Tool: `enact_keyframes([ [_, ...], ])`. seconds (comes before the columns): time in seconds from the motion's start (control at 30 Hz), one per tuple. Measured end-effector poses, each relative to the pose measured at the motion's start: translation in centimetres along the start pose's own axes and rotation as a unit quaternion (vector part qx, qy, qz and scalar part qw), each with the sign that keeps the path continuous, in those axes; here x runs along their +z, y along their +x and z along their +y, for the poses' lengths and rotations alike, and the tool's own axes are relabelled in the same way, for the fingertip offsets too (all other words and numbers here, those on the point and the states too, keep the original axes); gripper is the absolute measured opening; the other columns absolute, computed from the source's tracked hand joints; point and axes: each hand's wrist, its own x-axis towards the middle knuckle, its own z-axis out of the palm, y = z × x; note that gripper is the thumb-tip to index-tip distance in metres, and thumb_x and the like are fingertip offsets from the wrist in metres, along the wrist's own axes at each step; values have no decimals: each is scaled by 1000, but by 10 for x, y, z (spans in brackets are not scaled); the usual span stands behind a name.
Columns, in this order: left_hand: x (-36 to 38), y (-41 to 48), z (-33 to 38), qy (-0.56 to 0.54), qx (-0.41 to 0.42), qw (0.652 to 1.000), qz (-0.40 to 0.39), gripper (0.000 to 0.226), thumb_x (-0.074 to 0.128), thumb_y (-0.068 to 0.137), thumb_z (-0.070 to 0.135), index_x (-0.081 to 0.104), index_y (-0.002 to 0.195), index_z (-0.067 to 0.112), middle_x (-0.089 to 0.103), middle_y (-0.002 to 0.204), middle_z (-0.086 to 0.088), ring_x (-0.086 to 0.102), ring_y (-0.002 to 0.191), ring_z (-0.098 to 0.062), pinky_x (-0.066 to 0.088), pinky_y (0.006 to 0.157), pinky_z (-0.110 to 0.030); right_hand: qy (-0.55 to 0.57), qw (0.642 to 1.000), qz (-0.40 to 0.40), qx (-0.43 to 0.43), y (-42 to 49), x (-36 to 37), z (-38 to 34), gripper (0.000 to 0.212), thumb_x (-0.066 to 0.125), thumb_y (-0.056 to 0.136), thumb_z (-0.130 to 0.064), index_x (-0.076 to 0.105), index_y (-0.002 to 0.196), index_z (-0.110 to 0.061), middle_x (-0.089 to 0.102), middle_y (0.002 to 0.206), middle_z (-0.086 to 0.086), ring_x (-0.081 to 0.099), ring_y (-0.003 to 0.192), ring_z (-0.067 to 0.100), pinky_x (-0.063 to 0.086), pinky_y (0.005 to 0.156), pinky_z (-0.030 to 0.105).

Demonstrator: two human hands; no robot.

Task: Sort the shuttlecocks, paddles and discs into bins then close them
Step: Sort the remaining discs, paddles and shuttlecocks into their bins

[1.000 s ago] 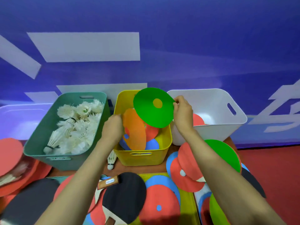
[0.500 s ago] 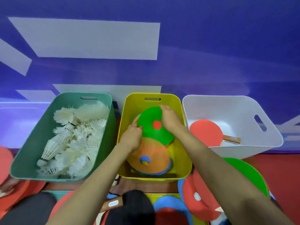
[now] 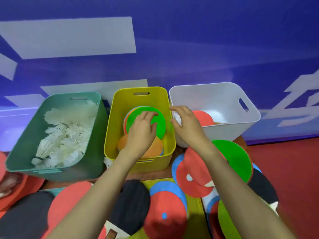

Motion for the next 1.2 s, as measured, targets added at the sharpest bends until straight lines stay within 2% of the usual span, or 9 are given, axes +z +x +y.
enact_keyframes([
  [0.1,20,-29,41,-51,54,997,7,33,52,87,14,57,119,13,59,117,-5,55,109,-24,45,90,-36,-13,999,38,-1,-52,-38,13,36,54,83,-9,58,119,-6,59,117,12,54,109,30,33,95,24],
  [0.27,80,-85,91,-80,89,990,-71,30,53,86,13,58,116,15,59,112,-3,59,100,-22,50,85,-36,-27,997,61,48,-141,-82,53,34,54,83,-8,60,116,-5,62,111,11,58,103,27,37,92,25],
  [0.47,146,-153,114,-12,-45,962,-267,32,56,89,27,52,115,9,56,115,-13,54,108,-31,42,85,-38,-80,979,-29,184,-226,-105,112,37,63,82,-6,58,118,-9,61,115,11,54,110,31,45,91,41],
  [0.63,177,-191,125,-15,-153,910,-385,40,62,84,21,45,116,4,61,113,-18,57,106,-33,42,80,-37,-179,923,-146,308,-266,-107,139,41,58,87,-18,49,126,-10,48,123,14,43,118,34,40,94,39],
  [0.73,186,-205,133,-45,-198,899,-387,38,61,83,11,46,117,5,65,105,-18,61,99,-32,43,74,-35,-197,910,-165,326,-283,-101,147,44,52,89,-14,43,132,-12,46,126,13,43,116,33,39,90,38],
  [0.87,190,-212,140,-144,-269,889,-342,24,50,81,-3,49,100,13,64,94,-25,65,86,-39,50,67,-40,-194,912,-158,326,-294,-96,157,45,48,88,-8,44,132,-13,48,123,14,47,111,35,42,83,39],
  [1.0,179,-204,147,-272,-401,803,-348,26,36,90,-8,54,94,10,66,62,-9,67,48,-18,55,47,-27,-191,910,-155,333,-291,-98,163,43,45,93,-14,44,135,-21,48,126,11,49,112,33,42,86,38],
  [1.1,168,-194,147,-246,-388,797,-393,31,33,93,-5,59,87,12,64,47,1,61,40,-7,50,41,-18,-143,905,-181,357,-287,-100,169,41,46,93,-13,45,134,-19,47,128,13,49,114,35,42,88,38],
  [1.2,159,-185,145,-210,-368,808,-408,32,33,93,-3,60,96,14,61,56,-2,55,36,-3,47,38,-17,-134,901,-197,362,-287,-104,171,41,51,92,-16,46,133,-16,47,128,15,48,116,36,42,90,39],
])
